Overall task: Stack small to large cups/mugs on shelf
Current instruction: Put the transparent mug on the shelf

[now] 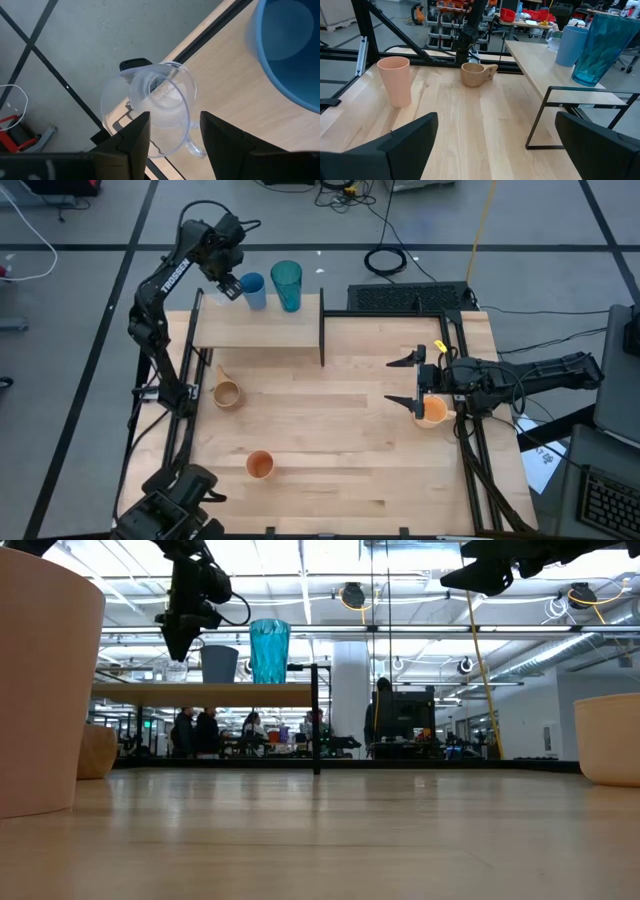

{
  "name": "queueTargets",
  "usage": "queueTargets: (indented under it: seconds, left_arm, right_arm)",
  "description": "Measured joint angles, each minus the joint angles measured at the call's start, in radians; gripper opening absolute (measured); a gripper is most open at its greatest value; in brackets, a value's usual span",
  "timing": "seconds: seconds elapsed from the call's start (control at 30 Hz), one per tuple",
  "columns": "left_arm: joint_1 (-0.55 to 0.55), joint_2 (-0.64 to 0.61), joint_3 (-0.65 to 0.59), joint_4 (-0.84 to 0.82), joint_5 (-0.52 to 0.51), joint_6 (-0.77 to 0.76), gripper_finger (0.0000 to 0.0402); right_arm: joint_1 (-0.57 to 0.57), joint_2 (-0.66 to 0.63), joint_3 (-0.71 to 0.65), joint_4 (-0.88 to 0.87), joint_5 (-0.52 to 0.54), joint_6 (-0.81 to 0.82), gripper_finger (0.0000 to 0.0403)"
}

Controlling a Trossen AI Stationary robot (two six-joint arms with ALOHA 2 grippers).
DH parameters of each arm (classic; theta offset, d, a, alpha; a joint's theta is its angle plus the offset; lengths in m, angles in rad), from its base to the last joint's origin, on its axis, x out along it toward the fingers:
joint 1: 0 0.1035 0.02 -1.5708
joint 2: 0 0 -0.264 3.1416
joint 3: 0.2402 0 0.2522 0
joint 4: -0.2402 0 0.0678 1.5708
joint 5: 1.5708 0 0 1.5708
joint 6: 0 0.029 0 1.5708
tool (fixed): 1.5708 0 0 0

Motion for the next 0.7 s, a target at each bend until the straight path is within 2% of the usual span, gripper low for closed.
queueTargets:
  seconds: [0.5, 0.7]
  left_arm:
    - [0.006, 0.0, -0.003, 0.005, 0.023, -0.003, 0.0175]
    - [0.006, 0.0, -0.031, 0.008, 0.002, -0.01, 0.0175]
  right_arm:
    - [0.0, 0.0, 0.0, 0.0, 0.0, -0.032, 0.0393]
    - [0.0, 0.0, 0.0, 0.0, 0.0, -0.037, 0.0393]
